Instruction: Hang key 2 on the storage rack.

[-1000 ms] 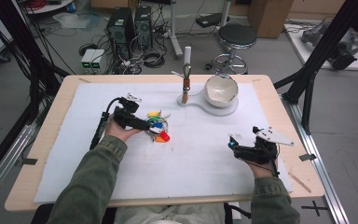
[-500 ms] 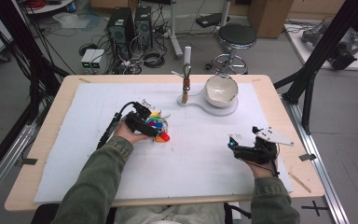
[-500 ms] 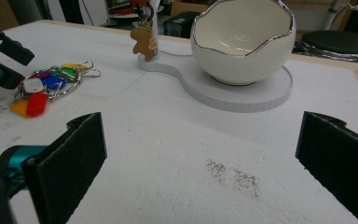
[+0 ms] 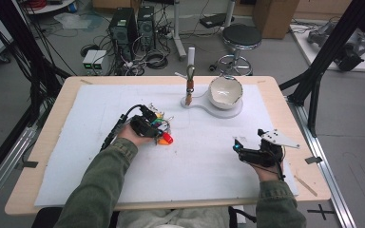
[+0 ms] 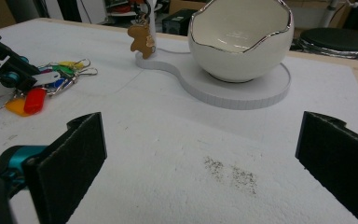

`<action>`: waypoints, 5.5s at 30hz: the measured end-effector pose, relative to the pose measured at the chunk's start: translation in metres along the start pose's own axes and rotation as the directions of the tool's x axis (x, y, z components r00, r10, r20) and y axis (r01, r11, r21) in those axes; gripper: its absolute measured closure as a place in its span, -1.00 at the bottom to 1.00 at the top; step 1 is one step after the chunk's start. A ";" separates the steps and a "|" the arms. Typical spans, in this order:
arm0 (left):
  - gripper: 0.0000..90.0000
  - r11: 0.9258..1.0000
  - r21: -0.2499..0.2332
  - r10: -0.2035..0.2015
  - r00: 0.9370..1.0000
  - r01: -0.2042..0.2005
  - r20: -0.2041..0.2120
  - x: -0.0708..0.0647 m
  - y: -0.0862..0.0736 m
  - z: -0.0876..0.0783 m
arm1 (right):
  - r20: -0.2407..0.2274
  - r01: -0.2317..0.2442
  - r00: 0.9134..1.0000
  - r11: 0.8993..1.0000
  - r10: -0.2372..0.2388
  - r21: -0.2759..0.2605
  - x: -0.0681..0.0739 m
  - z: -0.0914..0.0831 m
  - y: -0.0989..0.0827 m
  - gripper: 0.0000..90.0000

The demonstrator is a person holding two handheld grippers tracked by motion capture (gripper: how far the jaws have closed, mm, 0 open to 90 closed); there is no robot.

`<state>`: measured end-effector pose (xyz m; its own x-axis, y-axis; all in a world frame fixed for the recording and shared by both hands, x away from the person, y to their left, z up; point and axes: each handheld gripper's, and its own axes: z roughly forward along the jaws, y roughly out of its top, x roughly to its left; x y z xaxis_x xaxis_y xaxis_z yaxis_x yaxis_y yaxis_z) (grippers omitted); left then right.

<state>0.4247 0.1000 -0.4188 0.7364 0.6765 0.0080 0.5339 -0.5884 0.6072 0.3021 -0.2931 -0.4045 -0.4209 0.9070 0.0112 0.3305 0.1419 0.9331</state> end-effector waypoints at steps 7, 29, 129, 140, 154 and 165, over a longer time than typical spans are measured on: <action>0.93 0.999 -0.049 -0.007 0.999 0.005 -0.034 0.004 0.001 -0.010 | 0.003 -0.001 1.000 1.000 0.001 -0.002 0.000 -0.001 0.000 -0.98; 0.95 0.974 -0.218 -0.072 0.997 0.065 -0.024 0.018 0.002 -0.056 | 0.005 0.002 1.000 1.000 -0.002 0.006 0.000 -0.001 -0.001 -0.98; 0.96 0.877 -0.445 -0.257 0.960 0.181 -0.115 0.034 0.157 -0.145 | 0.012 -0.078 0.997 0.997 0.078 -0.026 -0.014 -0.006 -0.003 -0.98; 0.96 0.846 -0.477 -0.309 0.948 0.238 -0.074 0.049 0.156 -0.139 | 0.013 -0.085 0.996 0.996 0.085 -0.027 -0.014 -0.007 -0.003 -0.98; 0.96 0.827 -0.494 -0.336 0.940 0.268 -0.054 0.048 0.172 -0.123 | 0.019 -0.089 0.996 0.996 0.090 -0.030 -0.016 -0.009 -0.005 -0.98; 0.96 0.846 -0.478 -0.297 0.954 0.238 -0.051 0.041 0.189 -0.106 | 0.018 -0.088 0.996 0.996 0.089 -0.030 -0.016 -0.010 -0.005 -0.98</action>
<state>0.5116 0.0636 -0.2197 0.5228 0.8422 -0.1321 0.4281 -0.1253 0.8950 0.2983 -0.3127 -0.4058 -0.3741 0.9232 0.0876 0.3406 0.0489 0.9389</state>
